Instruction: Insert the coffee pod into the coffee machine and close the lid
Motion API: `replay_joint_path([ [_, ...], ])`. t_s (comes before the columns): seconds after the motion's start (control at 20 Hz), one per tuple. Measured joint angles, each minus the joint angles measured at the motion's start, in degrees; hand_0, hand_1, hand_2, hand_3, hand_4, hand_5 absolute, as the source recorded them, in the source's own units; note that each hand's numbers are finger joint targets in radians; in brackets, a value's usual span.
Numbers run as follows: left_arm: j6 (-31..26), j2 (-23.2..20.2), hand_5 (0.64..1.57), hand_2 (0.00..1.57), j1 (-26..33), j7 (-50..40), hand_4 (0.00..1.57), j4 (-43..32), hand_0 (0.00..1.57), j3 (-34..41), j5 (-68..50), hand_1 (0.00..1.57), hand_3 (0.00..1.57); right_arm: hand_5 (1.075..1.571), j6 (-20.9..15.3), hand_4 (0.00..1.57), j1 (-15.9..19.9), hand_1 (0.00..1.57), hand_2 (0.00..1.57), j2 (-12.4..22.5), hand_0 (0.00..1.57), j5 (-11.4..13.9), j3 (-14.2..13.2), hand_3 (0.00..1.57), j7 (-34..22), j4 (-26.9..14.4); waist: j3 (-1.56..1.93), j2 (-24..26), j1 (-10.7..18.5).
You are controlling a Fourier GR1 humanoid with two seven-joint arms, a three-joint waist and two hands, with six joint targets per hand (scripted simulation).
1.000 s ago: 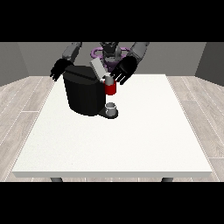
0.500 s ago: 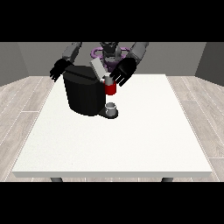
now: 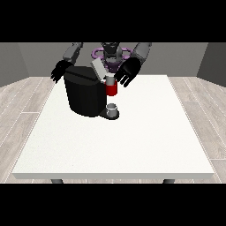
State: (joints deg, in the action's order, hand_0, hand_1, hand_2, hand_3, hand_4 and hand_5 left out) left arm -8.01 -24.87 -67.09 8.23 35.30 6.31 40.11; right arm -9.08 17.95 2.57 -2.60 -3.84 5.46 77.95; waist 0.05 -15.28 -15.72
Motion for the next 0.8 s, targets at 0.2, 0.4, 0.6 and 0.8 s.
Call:
replay_joint_path([
  [0.2, -1.01, -0.34, 1.571, 0.0, 0.13, 1.07, 0.0, -0.24, 0.0, -1.13, 1.15, 0.0, 0.0, 1.571, -0.77, 0.41, 0.75, 0.0, 0.0, -0.02, 0.0, 0.53, 0.29, 0.0, -1.18, 0.51, 0.03, 0.11, -0.02],
  [0.4, -2.75, -0.29, 1.571, 0.0, -0.08, 0.72, 0.0, -0.28, 0.0, -2.47, 2.46, 0.0, 0.0, 1.571, -0.82, 0.35, -0.06, 0.0, 0.0, -0.42, 0.0, 0.46, 0.1, 0.0, 0.18, -0.79, 0.04, 0.51, 0.31],
  [0.6, -3.9, -1.18, 1.571, 0.0, 0.05, 1.46, 0.0, -0.49, 0.0, -2.69, 3.08, 0.0, 0.0, 1.571, -1.04, 0.34, -0.34, 0.0, 0.0, -0.38, 0.0, 0.55, 0.1, 0.0, -0.21, -0.82, 0.03, 1.02, 0.51],
  [0.8, -3.91, -1.26, 1.571, 0.0, 0.61, 1.55, 0.0, -0.6, 0.0, -2.41, 3.37, 0.0, 0.0, 1.571, -0.63, 0.42, -1.16, 0.0, 0.0, -0.01, 0.0, 0.58, 0.24, 0.0, -0.27, -0.47, -0.01, 1.89, 0.32],
])
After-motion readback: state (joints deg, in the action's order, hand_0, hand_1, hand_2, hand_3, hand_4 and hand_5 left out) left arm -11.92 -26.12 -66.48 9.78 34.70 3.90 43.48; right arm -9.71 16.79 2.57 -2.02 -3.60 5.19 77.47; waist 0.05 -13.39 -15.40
